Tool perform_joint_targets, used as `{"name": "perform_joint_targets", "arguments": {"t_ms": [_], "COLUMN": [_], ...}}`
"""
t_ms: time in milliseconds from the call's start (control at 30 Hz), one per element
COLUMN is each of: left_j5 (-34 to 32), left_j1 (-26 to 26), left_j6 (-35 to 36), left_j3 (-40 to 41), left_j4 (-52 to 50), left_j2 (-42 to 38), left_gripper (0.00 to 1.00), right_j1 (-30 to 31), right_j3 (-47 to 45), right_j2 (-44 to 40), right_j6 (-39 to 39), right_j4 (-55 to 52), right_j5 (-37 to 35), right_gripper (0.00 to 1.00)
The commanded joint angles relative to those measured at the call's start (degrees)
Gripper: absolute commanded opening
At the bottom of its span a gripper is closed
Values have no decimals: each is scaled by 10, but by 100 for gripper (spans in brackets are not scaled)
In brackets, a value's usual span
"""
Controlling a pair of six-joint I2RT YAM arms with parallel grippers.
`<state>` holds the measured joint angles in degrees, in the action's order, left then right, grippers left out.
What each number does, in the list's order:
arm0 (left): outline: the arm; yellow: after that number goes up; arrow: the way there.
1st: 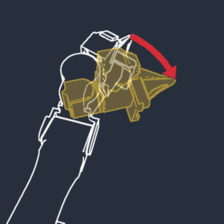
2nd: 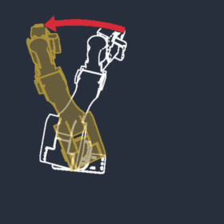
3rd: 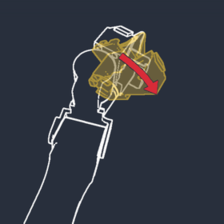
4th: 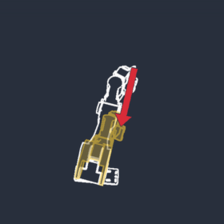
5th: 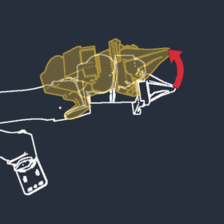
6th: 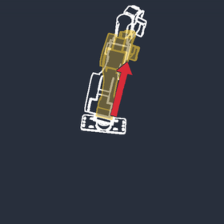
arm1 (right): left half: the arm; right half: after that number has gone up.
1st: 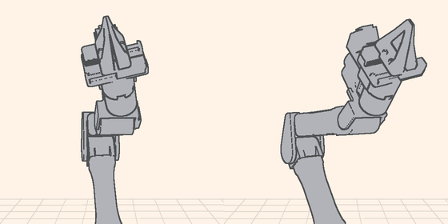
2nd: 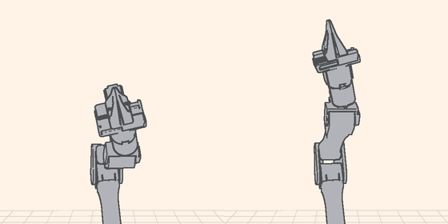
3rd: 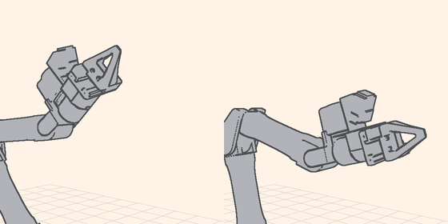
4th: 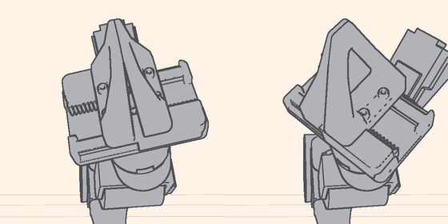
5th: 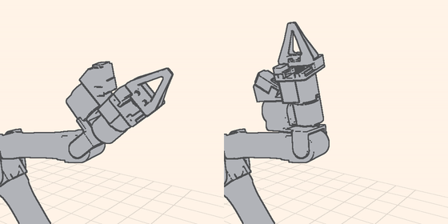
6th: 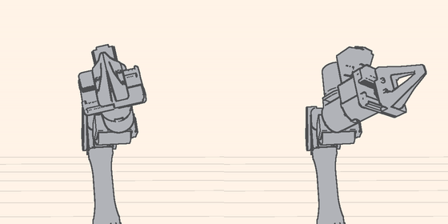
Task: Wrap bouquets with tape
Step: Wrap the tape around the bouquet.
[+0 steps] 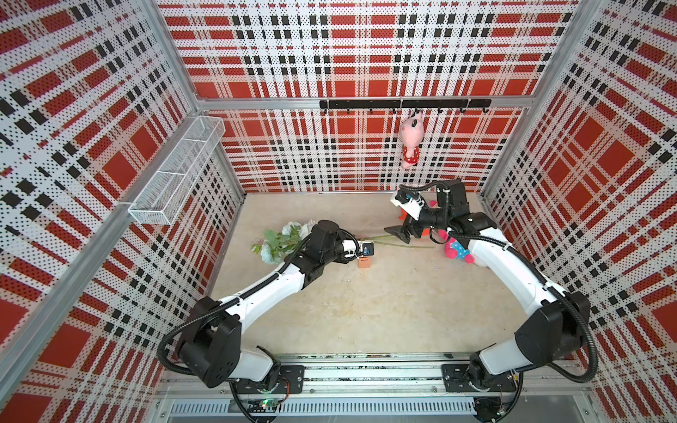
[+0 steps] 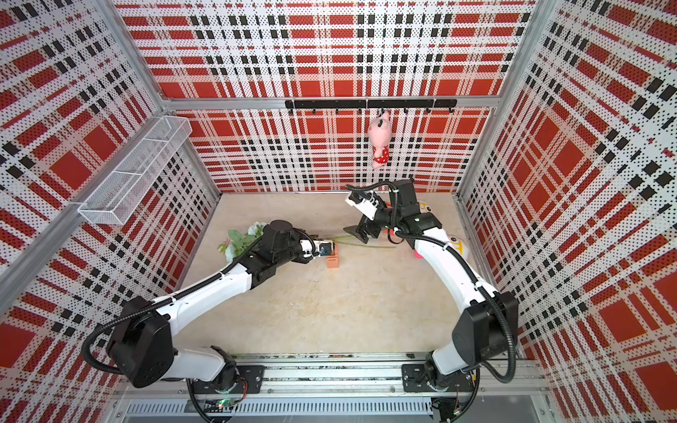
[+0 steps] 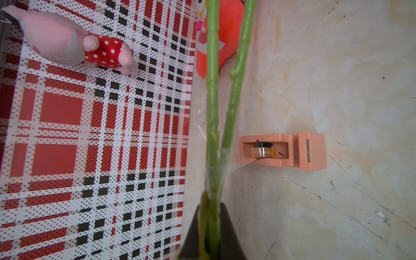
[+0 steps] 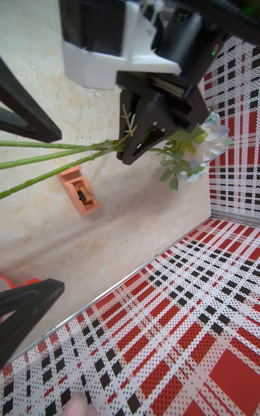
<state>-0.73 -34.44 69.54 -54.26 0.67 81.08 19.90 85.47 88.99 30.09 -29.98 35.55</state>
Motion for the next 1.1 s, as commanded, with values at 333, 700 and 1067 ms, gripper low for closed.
{"name": "perform_joint_targets", "arguments": {"t_ms": [333, 700, 1067], "left_j5": [-159, -190, -177], "left_j1": [-46, -62, -58], "left_j6": [132, 157, 151], "left_j3": [85, 97, 101], "left_j4": [265, 301, 301], "left_j2": [-22, -5, -5], "left_gripper": [0, 0, 0], "right_j1": [12, 34, 35], "right_j3": [298, 395, 407], "right_j2": [256, 333, 298], "right_j6": [80, 115, 133], "right_j4": [-416, -472, -484], "right_j5": [67, 69, 57], "right_gripper": [87, 84, 89]}}
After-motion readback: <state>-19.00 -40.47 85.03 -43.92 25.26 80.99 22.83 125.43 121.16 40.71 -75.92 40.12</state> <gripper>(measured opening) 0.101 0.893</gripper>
